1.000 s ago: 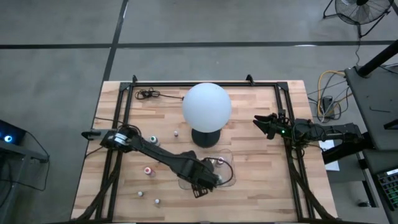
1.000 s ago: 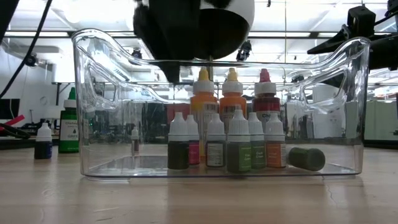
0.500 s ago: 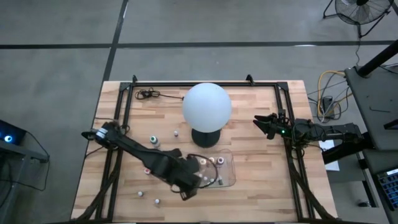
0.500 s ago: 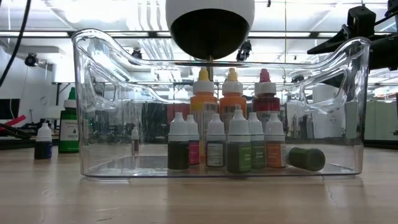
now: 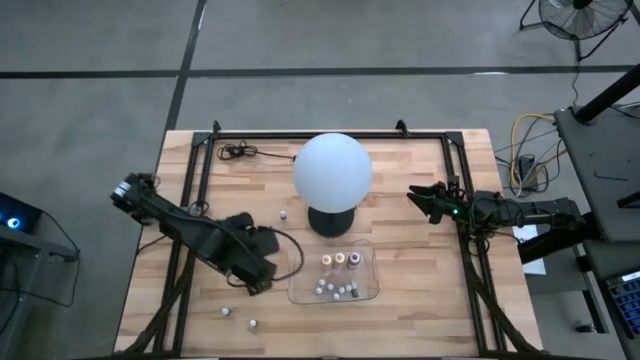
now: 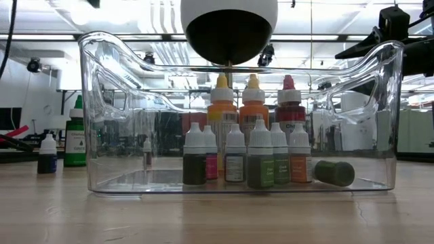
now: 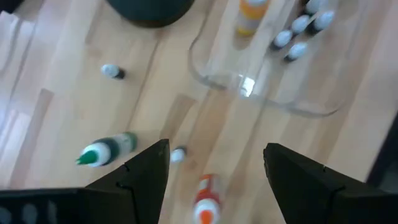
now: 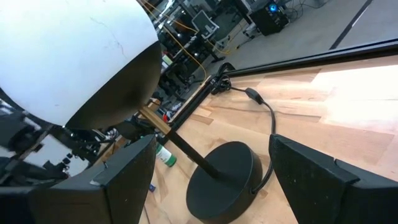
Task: Pick & Place food coloring
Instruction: Put the small pink food coloring bottle into the transparent bin
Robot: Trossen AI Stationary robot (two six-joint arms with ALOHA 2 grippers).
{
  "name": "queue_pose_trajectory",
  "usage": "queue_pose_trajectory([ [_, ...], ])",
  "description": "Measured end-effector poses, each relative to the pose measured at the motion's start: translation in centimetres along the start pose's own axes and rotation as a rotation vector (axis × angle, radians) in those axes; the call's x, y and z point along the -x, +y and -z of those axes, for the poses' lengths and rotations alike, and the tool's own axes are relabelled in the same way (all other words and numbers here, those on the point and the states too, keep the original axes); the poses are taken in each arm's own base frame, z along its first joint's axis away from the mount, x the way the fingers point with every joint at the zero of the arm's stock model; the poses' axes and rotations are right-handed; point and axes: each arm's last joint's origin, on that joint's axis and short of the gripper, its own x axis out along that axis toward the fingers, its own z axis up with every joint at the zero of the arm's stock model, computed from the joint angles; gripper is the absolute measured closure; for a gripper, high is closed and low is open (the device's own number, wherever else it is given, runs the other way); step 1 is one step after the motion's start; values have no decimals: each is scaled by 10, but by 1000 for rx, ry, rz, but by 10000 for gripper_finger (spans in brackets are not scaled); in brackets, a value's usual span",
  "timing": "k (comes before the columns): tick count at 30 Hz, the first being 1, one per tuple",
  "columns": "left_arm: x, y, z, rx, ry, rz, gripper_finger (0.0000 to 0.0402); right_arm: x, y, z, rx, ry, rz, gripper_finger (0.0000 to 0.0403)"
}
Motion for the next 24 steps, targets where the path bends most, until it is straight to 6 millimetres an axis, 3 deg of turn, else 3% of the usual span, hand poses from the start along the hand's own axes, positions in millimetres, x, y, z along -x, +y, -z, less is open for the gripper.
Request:
queue_pose_trajectory([
  [8, -22, 60, 33, 43, -50, 21, 171, 0, 0, 0, 0, 0, 0, 101],
  [12, -37, 91, 39, 86, -73, 2, 171, 0, 0, 0, 0, 0, 0, 101],
  [24, -74, 144, 16, 146, -94, -119, 171, 0, 0, 0, 0, 0, 0, 101],
])
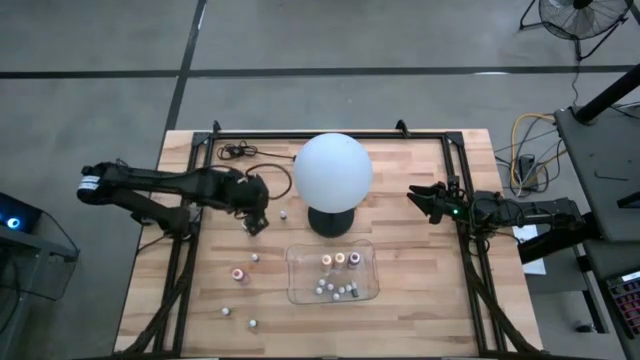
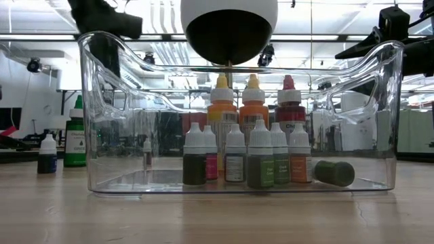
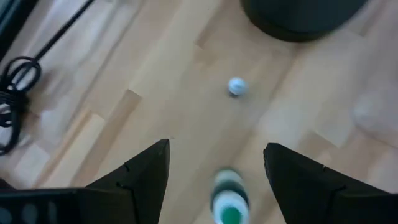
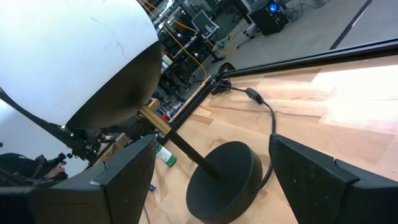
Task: Pick & Place food coloring
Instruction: Put the small pink food coloring bottle into the transparent bin
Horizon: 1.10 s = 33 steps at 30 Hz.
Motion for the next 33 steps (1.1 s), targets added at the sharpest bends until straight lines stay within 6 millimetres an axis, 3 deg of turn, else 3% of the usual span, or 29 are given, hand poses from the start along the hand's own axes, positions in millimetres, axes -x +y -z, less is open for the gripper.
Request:
queue_pose_trajectory([
  [4, -10, 8, -6, -8, 15, -34, 171, 0, 0, 0, 0, 0, 0, 101],
  [12, -38, 21, 0, 23, 47, -29, 171, 0, 0, 0, 0, 0, 0, 101],
  [20, -62, 26, -5, 95, 9, -4, 171, 0, 0, 0, 0, 0, 0, 101],
  [33, -97, 22, -15, 293, 124, 97, 171, 0, 0, 0, 0, 0, 0, 101],
])
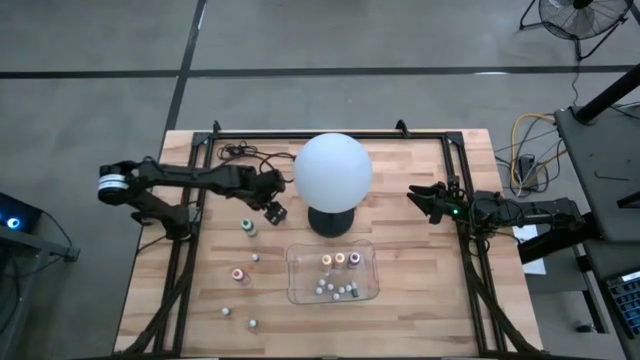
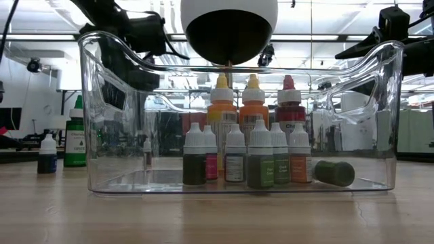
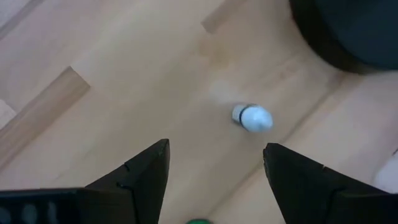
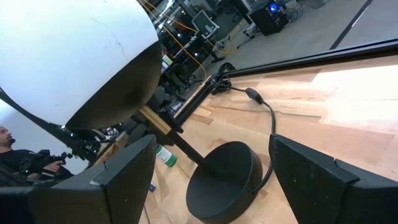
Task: Pick & Place food coloring
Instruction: Put the small pink food coloring bottle into the transparent bin
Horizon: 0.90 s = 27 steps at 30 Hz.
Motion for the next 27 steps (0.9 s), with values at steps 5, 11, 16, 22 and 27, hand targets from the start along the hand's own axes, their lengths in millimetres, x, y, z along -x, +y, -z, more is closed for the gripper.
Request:
queue_pose_trajectory([
  [5, -2, -5, -1, 14, -21, 20, 171, 0, 0, 0, 0, 0, 0, 101],
  [11, -5, -9, -2, 10, -33, 34, 171, 0, 0, 0, 0, 0, 1, 101],
  [16, -8, -19, -1, -22, -53, 64, 171, 0, 0, 0, 0, 0, 0, 101],
  [22, -14, -26, 4, -114, -37, 63, 171, 0, 0, 0, 0, 0, 0, 101],
  [27, -14, -28, 6, -237, -41, 58, 171, 0, 0, 0, 0, 0, 0, 101],
])
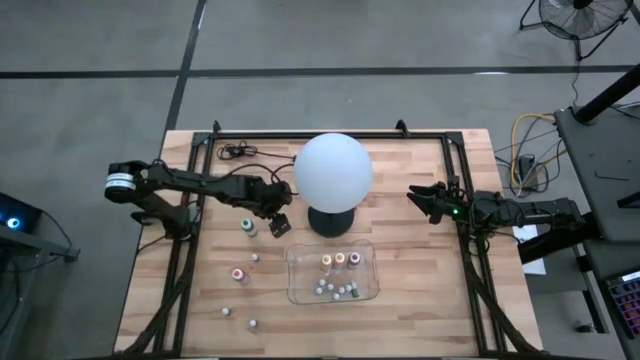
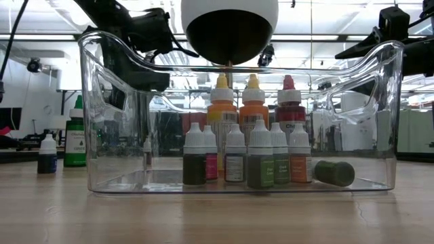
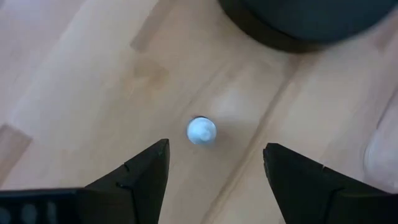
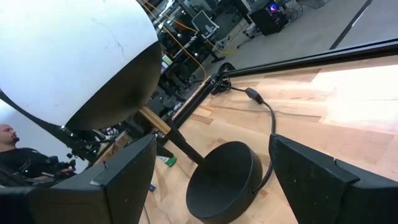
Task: Pick & Place food coloring
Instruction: Put the small pink food coloring bottle into the transparent bin
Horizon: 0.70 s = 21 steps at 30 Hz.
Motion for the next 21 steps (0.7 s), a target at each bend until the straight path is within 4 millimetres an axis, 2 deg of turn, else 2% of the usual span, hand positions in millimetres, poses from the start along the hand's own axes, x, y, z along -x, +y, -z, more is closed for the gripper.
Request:
queue_pose_trajectory([
  [9, -3, -2, 2, -300, -19, 1, 171, 0, 0, 0, 0, 0, 0, 101],
  [21, -17, 2, 13, -389, -75, -47, 171, 0, 0, 0, 0, 0, 0, 101],
])
